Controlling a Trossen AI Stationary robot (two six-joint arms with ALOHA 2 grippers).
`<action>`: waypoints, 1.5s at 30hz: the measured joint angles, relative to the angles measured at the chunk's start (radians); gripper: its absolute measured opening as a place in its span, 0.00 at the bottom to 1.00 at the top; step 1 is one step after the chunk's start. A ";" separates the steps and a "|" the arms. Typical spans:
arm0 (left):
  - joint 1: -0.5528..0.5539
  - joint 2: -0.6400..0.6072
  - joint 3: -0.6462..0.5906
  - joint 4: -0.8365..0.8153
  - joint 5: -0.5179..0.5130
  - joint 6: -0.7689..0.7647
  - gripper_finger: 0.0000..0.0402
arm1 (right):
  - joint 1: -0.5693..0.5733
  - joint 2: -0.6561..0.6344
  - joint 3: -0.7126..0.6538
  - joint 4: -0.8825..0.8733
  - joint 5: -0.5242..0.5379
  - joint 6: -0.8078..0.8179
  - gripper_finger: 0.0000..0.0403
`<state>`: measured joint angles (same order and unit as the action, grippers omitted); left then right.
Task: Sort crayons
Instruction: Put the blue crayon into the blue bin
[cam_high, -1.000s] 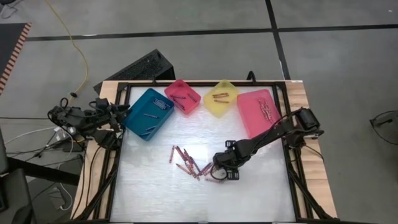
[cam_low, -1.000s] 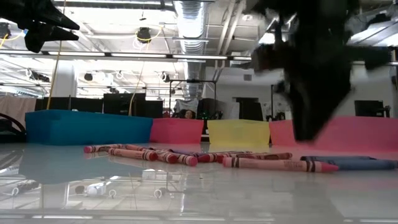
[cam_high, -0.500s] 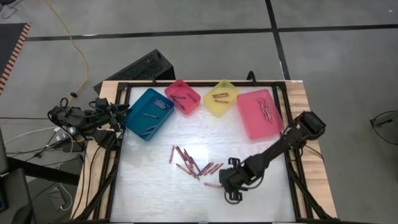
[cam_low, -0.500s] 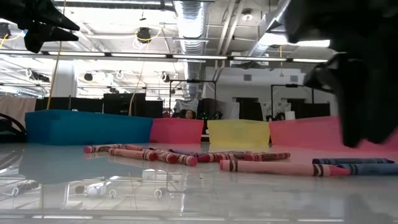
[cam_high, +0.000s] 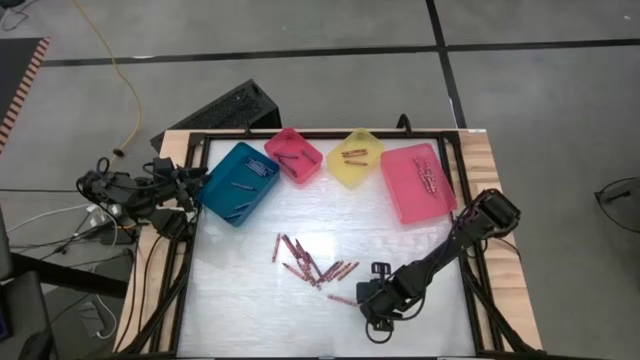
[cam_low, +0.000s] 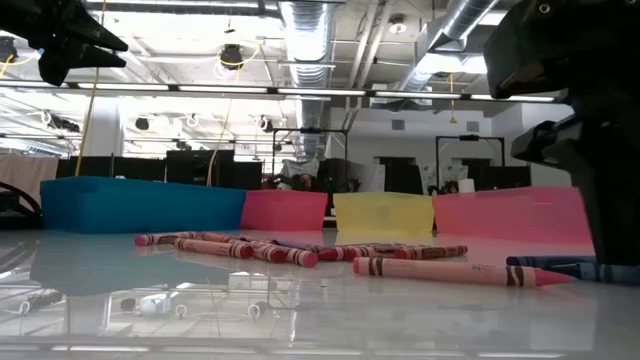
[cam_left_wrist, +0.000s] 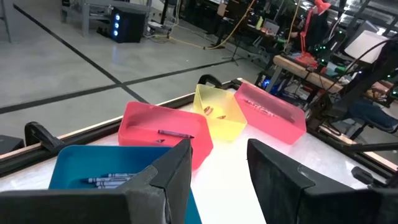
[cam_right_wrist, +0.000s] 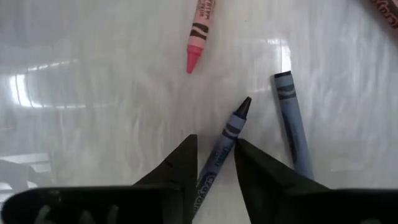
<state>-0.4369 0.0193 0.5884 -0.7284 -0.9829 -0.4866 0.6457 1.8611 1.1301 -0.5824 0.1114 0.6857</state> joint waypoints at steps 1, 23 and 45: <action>0.000 0.000 0.000 0.000 0.000 0.000 0.36 | 0.000 0.003 0.000 -0.002 -0.005 0.000 0.31; 0.000 0.000 0.000 0.001 0.007 -0.004 0.36 | -0.088 0.008 0.133 -0.152 -0.150 -0.044 0.01; 0.000 0.000 0.000 0.001 0.021 -0.008 0.36 | -0.520 0.010 0.315 0.216 0.068 -0.866 0.00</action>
<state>-0.4369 0.0193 0.5884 -0.7273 -0.9623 -0.4942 0.1261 1.8710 1.4451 -0.3660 0.1793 -0.1804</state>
